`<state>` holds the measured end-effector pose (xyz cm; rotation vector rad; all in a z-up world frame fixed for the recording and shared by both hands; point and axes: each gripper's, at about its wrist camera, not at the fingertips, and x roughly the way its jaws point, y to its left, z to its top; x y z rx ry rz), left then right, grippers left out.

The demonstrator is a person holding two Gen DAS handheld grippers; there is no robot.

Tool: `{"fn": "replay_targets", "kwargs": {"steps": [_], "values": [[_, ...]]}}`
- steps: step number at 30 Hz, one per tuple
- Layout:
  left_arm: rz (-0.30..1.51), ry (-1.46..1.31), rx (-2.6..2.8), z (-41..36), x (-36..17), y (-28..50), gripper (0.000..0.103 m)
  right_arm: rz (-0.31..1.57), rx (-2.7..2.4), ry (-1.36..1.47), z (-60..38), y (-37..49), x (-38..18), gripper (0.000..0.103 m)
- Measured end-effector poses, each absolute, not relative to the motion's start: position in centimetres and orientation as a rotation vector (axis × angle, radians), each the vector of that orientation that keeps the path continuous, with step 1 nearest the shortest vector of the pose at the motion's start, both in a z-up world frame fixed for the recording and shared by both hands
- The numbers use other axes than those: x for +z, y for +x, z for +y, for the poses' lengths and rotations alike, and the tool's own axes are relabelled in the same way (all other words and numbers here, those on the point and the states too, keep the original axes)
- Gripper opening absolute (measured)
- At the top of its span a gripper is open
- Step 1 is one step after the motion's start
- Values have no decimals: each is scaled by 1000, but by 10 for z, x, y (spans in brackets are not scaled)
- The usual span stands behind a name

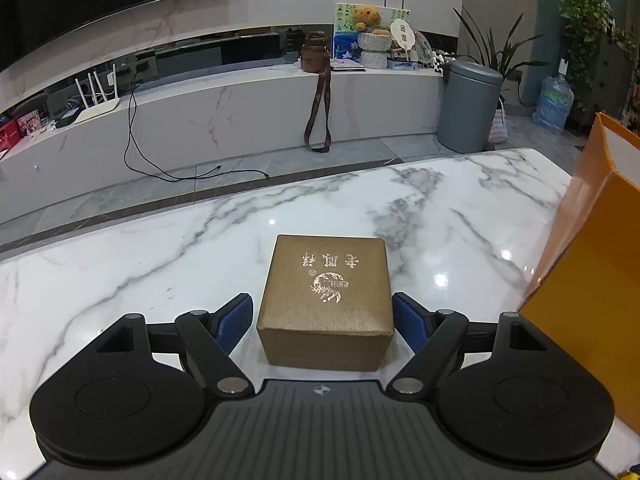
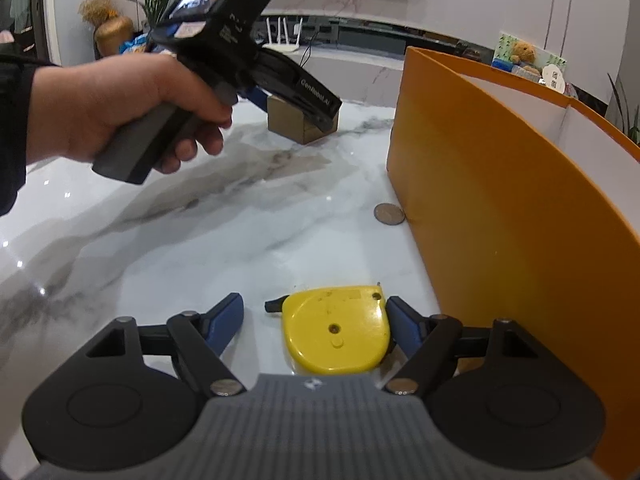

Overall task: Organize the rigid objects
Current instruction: 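Close the left tool on the gold-brown box while the right tool grasps the yellow tape measure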

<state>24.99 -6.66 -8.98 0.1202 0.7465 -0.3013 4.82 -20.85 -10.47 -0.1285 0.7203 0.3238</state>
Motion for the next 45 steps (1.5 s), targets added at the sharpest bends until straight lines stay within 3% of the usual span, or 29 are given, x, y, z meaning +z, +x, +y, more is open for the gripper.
{"fn": "replay_targets", "kwargs": {"steps": [11,13,15,17,22,27,45], "values": [[714,91,-298,-69,-99,257,92,642,276,-84,-209,37,-107,76],[710,80,-313,-69,-99,258,88,641,267,-83,-210,37,-106,74],[703,87,-321,-70,-98,257,71,641,266,-84,-210,35,-106,74],[705,109,-322,-72,-98,255,68,641,261,-84,-210,34,-106,74],[724,128,-328,-73,-96,250,68,644,245,-78,-212,34,-106,71],[752,130,-346,-73,-94,239,68,655,220,-71,-218,40,-105,55],[745,138,-320,-47,-39,185,68,719,243,-62,-217,68,-90,54]]}}
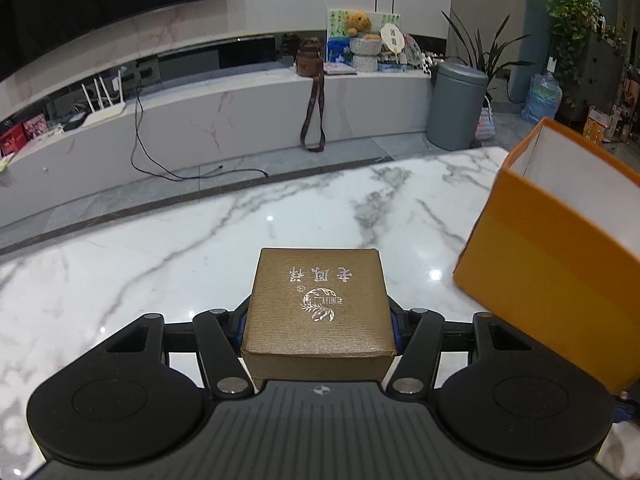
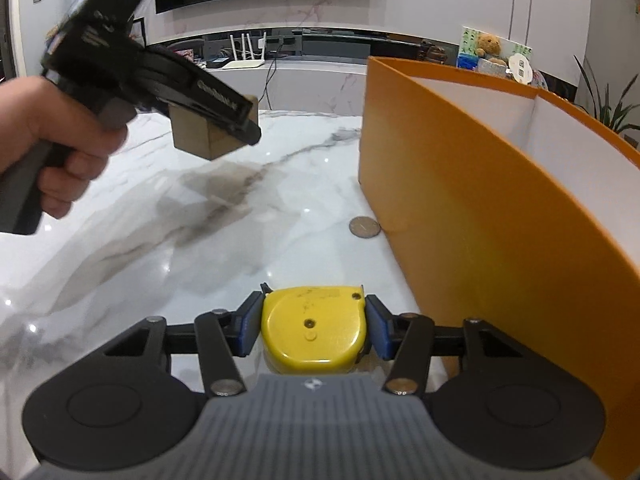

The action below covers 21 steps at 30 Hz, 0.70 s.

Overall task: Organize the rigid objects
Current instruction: 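Close the left tool on the gold-brown box while the right tool grasps the yellow tape measure, then carry the gold-brown box and tape measure over the orange box with both tools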

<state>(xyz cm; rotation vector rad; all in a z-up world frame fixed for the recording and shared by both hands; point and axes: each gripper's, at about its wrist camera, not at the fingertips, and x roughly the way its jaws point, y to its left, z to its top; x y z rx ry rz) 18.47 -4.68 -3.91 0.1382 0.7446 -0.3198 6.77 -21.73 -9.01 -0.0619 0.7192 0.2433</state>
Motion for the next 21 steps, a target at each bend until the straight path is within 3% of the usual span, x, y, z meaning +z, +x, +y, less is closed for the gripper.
{"fn": "replay_targets", "kwargs": {"steps": [21], "values": [[672,153,-251,-55,52,107,67,601,284,-10,-222,68,-6,54]]}}
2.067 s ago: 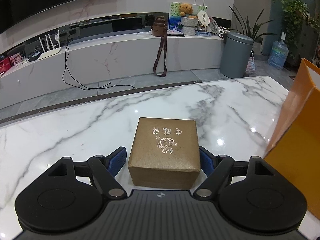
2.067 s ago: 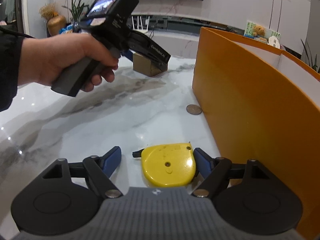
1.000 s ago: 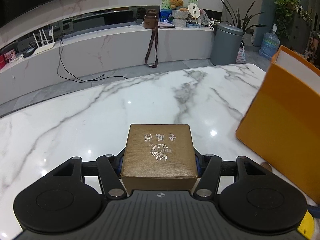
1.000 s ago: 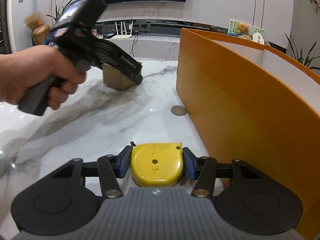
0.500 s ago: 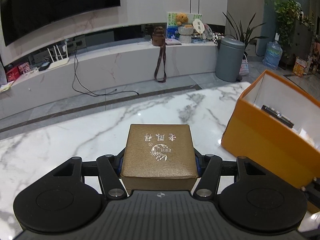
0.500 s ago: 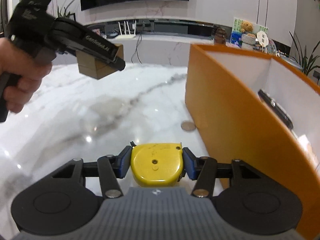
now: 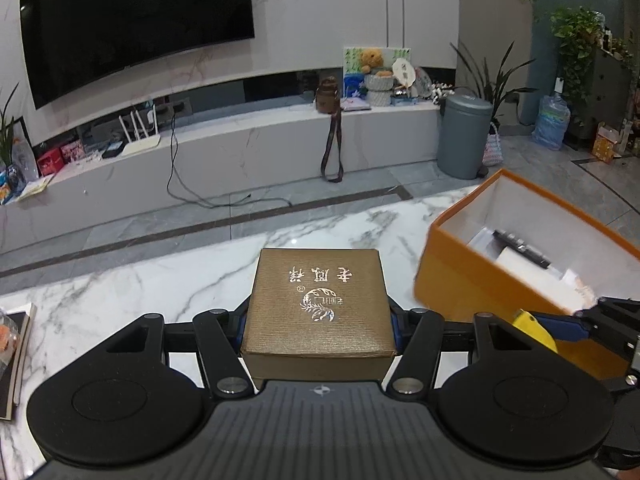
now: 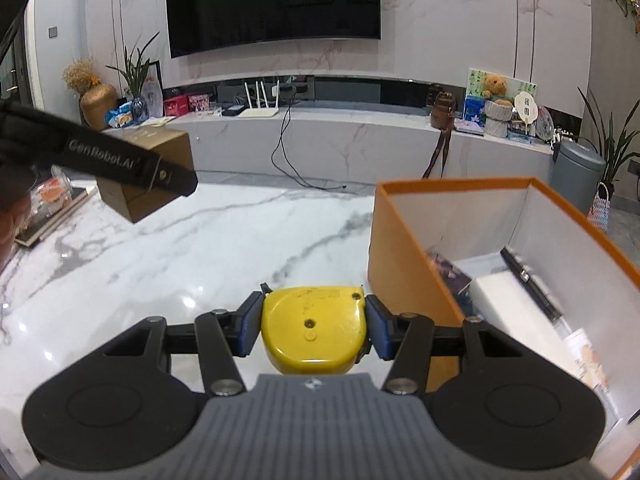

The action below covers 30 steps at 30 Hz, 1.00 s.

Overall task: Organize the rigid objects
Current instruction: 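Carry the gold-brown box and tape measure over the orange box with both tools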

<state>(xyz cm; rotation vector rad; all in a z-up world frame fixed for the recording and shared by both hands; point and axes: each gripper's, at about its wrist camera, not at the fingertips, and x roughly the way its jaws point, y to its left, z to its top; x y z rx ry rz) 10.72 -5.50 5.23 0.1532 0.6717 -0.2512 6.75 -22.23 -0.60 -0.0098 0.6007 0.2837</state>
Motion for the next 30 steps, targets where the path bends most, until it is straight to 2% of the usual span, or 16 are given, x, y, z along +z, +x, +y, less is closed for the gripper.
{"fn": "replay_targets", "kwargs": {"steps": [11,20,30], "values": [[623,199,-297,-101,80,83,67,530,251,33,-255,56,29,54],[615,260,-400,-165,79,78,67,505,185,57,-299,48,44,54],[704,258,-444,-227,68,109,67,549,92,93,-353,60,49,54]]}}
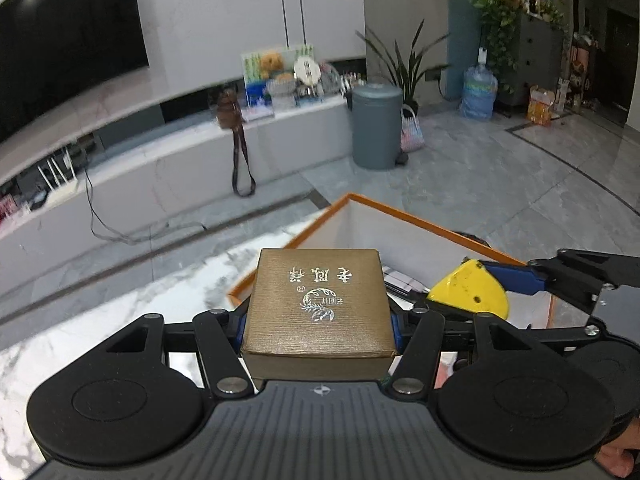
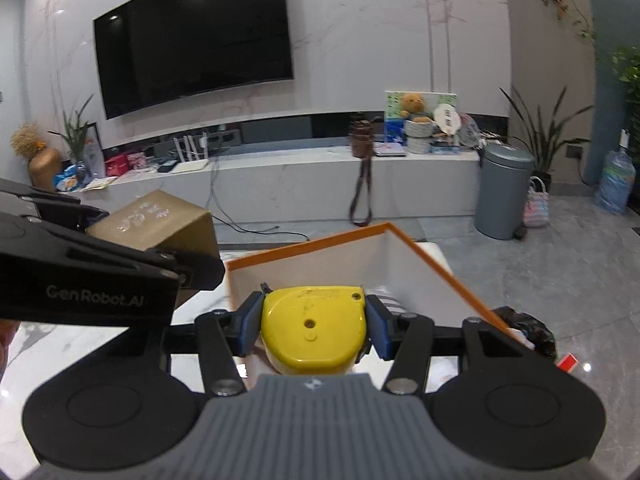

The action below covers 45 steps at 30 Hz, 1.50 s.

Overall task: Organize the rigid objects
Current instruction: 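Carry the gold-brown box and tape measure over the orange box with both tools, then lower both tools and open them to drop the box and tape measure inside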

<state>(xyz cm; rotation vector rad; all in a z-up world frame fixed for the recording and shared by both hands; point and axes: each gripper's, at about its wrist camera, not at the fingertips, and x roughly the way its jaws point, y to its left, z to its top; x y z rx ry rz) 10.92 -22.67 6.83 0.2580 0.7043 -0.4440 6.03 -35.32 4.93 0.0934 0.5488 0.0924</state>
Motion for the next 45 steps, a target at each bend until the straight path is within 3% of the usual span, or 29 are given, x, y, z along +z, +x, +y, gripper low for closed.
{"fn": "replay_targets", "kwargs": {"steps": [15,45], "values": [[894,322,-505,-277,23,159,67,801,41,85,-414,109,19,54],[1136,533,-559,-321,-50,222,67,1099,43,8,-409,189,-34,54]]}}
